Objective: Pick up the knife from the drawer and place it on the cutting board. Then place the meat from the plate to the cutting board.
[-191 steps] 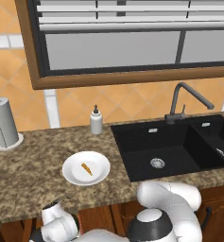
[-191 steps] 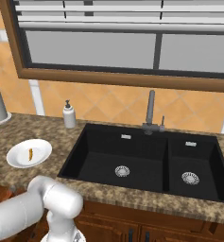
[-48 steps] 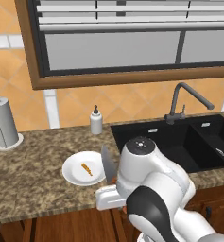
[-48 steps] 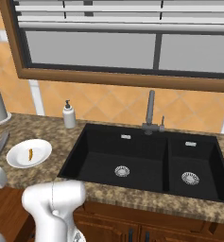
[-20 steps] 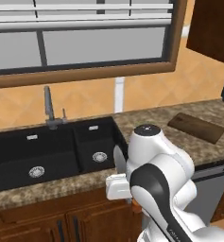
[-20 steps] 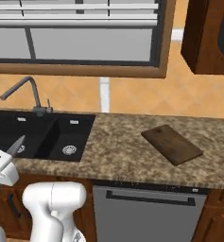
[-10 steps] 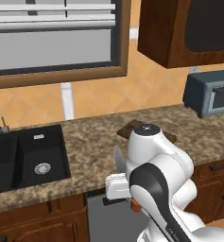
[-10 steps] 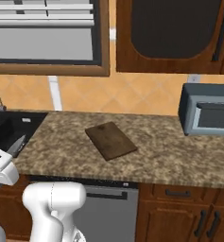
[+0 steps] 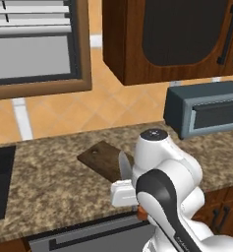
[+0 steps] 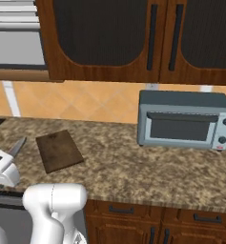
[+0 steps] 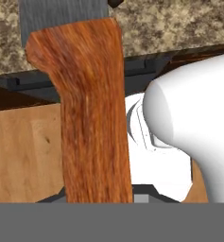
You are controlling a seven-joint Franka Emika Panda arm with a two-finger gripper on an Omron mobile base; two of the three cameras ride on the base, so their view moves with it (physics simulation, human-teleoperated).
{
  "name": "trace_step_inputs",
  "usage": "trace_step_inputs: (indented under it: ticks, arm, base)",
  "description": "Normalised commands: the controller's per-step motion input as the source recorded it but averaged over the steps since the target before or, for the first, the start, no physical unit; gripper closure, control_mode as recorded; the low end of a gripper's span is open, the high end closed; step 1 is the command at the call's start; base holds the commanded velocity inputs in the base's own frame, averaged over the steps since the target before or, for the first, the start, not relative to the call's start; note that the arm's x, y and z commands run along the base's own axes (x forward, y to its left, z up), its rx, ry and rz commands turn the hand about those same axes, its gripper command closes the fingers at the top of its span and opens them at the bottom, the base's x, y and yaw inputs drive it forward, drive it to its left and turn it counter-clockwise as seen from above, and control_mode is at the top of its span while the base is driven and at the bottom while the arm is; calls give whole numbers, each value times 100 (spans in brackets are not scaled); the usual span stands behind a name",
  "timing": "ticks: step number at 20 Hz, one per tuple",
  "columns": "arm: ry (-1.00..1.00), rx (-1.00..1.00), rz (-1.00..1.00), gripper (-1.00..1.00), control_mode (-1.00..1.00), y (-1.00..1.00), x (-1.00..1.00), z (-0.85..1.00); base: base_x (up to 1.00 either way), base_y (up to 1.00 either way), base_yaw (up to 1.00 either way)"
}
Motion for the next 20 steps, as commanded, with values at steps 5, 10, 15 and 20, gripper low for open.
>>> trace_step_inputs:
  ticks: [5, 10, 15, 20]
  arm:
    - [2, 3, 2, 100, -100, -20, 39, -4]
    - [0, 8, -2, 100, -100, -2, 100, 0]
    - [0, 2, -6, 100, -100, 0, 100, -17]
    - [3, 0, -4, 100, -100, 15, 100, -34]
  base:
    - [31, -2, 2]
    - [0, 0, 0]
    - [0, 0, 0]
    - [0, 0, 0]
